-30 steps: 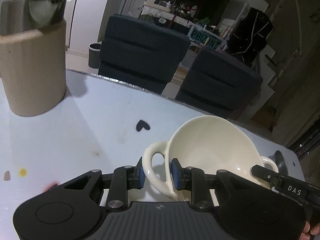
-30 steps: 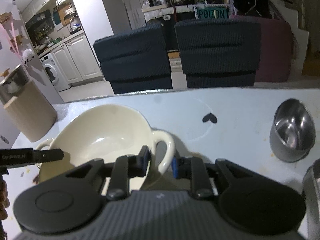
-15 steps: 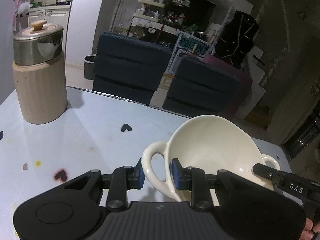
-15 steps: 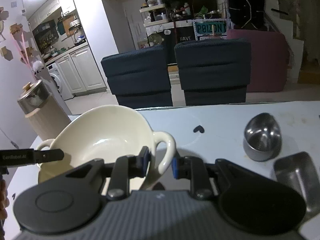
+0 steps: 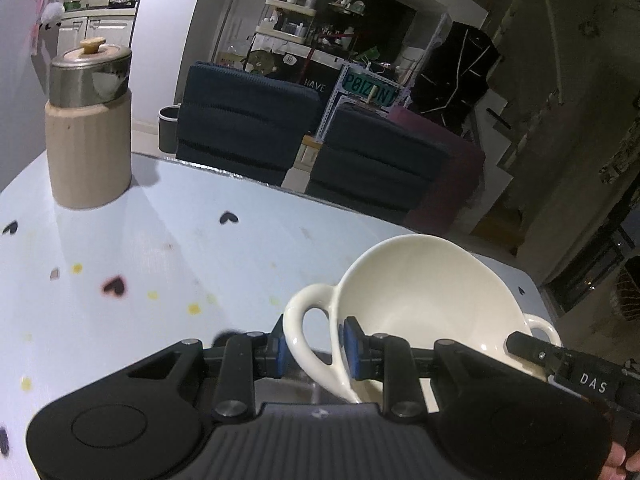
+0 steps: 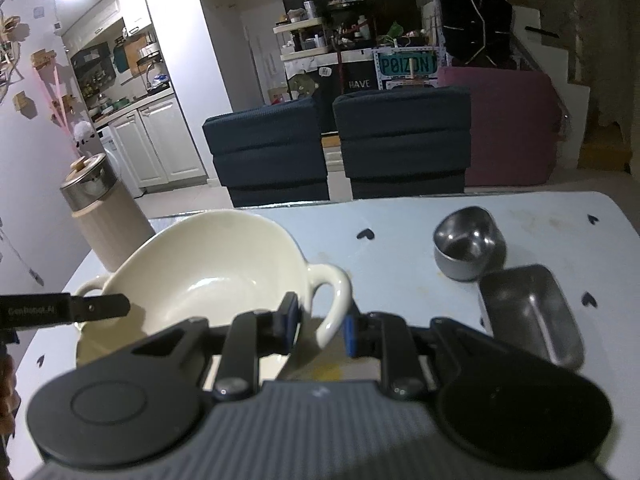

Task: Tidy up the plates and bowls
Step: 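Lift the cream bowl with both tools and carry it toward the steel trays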

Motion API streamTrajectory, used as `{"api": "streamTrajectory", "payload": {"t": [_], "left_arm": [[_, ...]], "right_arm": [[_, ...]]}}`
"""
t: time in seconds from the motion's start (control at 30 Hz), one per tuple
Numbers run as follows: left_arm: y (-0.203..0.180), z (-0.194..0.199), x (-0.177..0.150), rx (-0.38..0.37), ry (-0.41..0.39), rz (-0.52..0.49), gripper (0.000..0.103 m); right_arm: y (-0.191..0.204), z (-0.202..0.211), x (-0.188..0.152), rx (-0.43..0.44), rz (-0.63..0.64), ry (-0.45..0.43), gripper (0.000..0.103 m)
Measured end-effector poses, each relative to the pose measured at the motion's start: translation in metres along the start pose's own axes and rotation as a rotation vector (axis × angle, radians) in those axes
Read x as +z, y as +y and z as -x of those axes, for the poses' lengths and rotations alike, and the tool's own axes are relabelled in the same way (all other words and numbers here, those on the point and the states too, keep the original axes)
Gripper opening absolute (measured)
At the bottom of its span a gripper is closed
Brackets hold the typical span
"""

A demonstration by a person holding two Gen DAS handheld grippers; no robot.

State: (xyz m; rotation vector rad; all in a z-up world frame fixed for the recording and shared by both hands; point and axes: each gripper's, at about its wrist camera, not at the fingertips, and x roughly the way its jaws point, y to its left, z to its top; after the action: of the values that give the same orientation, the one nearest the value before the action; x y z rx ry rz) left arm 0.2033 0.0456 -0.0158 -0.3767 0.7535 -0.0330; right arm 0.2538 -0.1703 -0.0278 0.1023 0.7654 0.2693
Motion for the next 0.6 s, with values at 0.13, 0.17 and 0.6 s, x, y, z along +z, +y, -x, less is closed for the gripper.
{"api": "streamTrajectory", "payload": {"t": [0.13, 0.17, 0.6], "left_arm": [[-0.007, 0.008, -0.018, -0.015, 0.005, -0.003, 0.029], [-0.009, 0.01, -0.024, -0.018, 0.006, -0.009, 0.029], [-0.034, 0.01, -0.08, -0.064, 0.065, -0.054, 0.029]], "right_arm": [[-0.004, 0.015, -0.013, -0.011, 0.003, 0.001, 0.026], [-0.003, 0.019, -0.017, -0.014, 0.001, 0.001, 0.026], [-0.027, 0.051, -0.066, -0.068, -0.031, 0.032, 0.026]]}}
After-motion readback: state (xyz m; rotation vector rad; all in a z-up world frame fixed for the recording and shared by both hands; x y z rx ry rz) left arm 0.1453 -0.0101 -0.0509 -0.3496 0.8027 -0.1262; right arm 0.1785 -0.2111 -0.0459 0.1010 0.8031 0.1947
